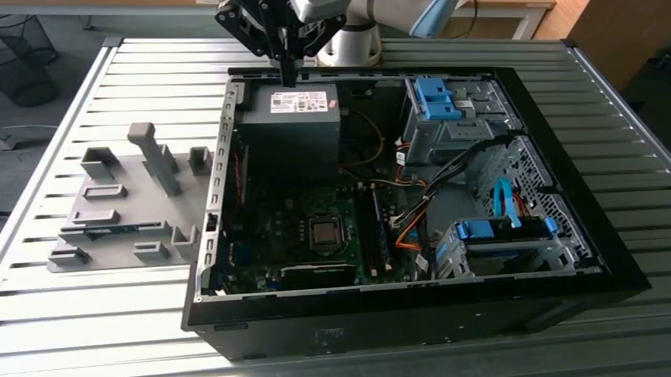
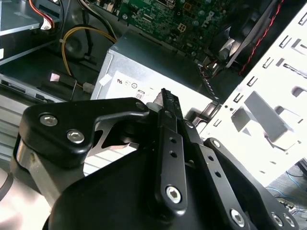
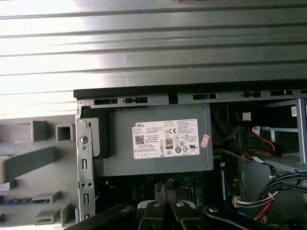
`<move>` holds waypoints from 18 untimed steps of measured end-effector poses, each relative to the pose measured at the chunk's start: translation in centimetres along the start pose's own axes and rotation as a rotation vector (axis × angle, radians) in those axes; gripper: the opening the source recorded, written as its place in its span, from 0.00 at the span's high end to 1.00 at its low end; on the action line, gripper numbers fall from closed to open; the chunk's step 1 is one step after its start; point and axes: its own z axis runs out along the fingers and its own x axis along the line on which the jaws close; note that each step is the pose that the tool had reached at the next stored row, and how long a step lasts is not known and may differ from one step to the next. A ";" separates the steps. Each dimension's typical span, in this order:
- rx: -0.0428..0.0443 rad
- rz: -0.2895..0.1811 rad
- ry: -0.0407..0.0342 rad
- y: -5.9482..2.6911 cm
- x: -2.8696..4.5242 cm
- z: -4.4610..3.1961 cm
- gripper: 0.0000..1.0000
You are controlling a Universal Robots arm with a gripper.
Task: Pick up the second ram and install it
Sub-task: 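Reach for the second ram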
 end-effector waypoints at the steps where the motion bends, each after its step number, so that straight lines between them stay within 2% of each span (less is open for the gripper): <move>1: 0.0000 0.000 0.0000 0.00 0.03 0.00 0.89; 18: 0.0000 0.000 0.0000 -0.05 0.60 0.03 0.89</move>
